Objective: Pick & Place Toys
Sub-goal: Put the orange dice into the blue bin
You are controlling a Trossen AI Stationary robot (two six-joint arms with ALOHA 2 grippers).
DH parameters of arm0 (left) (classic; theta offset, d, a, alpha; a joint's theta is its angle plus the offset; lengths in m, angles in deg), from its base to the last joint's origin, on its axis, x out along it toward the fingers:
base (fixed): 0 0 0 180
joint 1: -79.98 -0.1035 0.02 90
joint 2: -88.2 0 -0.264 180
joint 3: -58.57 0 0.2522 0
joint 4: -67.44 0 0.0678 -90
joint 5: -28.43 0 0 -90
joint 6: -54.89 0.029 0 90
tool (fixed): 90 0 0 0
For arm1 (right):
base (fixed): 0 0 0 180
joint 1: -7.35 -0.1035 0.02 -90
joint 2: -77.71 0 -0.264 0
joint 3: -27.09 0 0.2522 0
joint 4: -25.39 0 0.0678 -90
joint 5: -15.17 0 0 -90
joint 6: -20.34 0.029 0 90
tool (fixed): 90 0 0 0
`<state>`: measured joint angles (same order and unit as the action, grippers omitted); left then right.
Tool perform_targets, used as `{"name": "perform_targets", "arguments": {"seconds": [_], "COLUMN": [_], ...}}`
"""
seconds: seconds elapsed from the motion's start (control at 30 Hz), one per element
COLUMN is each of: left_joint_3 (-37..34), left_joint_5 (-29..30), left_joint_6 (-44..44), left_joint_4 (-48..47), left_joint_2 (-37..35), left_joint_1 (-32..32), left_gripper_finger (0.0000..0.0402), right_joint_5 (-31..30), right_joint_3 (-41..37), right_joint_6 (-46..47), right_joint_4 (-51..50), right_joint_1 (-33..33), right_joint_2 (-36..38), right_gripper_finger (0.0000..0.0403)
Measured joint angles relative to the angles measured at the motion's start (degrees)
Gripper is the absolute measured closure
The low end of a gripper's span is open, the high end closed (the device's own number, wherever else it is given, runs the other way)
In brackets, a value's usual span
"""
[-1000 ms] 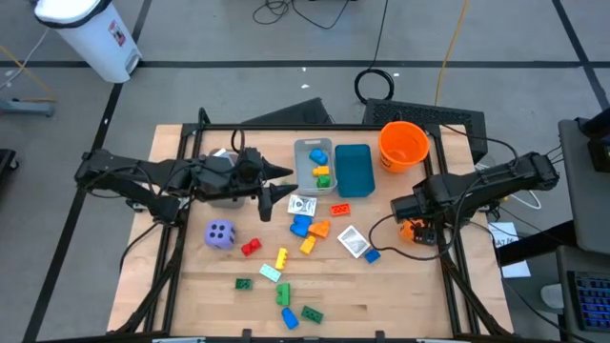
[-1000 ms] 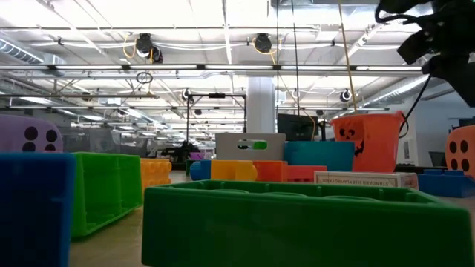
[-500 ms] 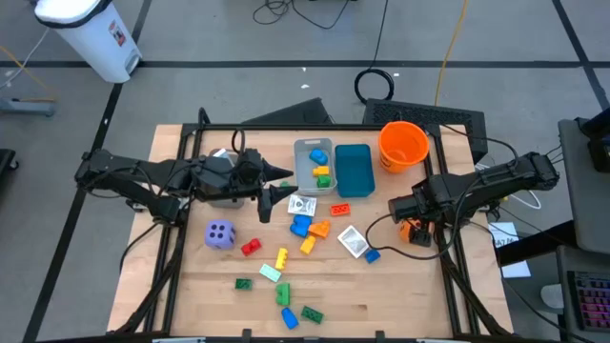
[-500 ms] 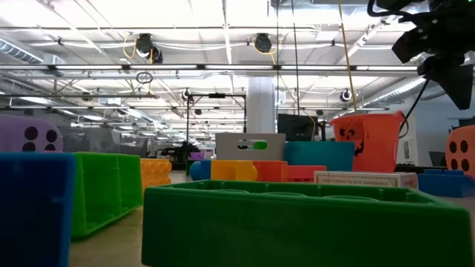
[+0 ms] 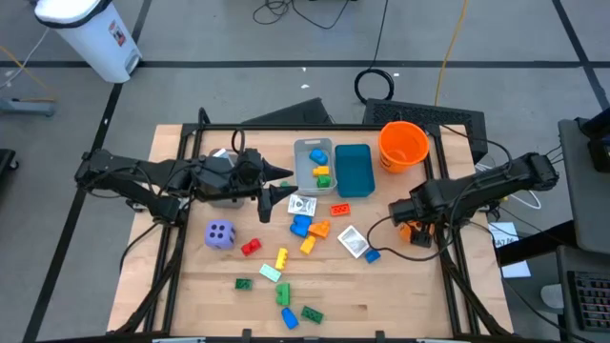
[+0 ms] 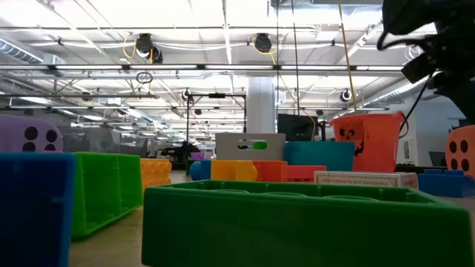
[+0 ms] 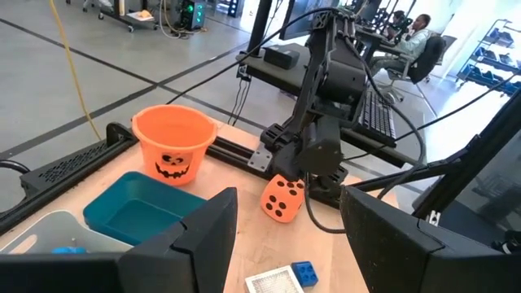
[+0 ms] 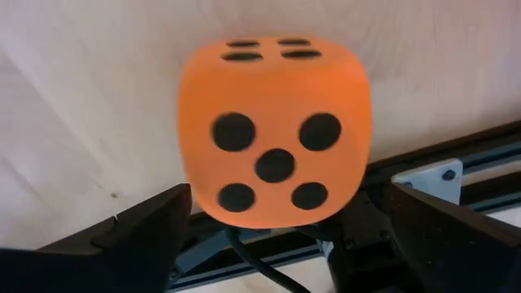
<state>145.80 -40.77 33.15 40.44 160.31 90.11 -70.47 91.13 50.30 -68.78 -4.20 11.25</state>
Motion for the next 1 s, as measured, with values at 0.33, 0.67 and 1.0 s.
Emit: {"name": "perform_targets", "arguments": {"seconds": [0.33, 0.67, 1.0], "left_joint_3": [0.00, 0.00, 0.00], "left_joint_5": [0.04, 0.09, 0.13], "left_joint_6": [-0.04, -0.09, -0.22], "left_joint_4": [0.02, 0.03, 0.02], "left_joint_2": [0.00, 0.00, 0.00], "left_joint_1": [0.00, 0.00, 0.00], "left_gripper_finger": [0.0174, 0.0174, 0.0174], "right_joint_5": [1.82, 2.61, 4.02], "right_joint_3": [-3.79, -4.17, -4.22], "right_joint_6": [-0.53, -7.07, -8.35], "right_joint_4": [5.58, 8.80, 10.08], "right_joint_1": [-0.02, -0.02, -0.06], "right_joint_2": [0.11, 0.07, 0.04], "right_gripper_finger": [0.0003, 0.0003, 0.0003]}}
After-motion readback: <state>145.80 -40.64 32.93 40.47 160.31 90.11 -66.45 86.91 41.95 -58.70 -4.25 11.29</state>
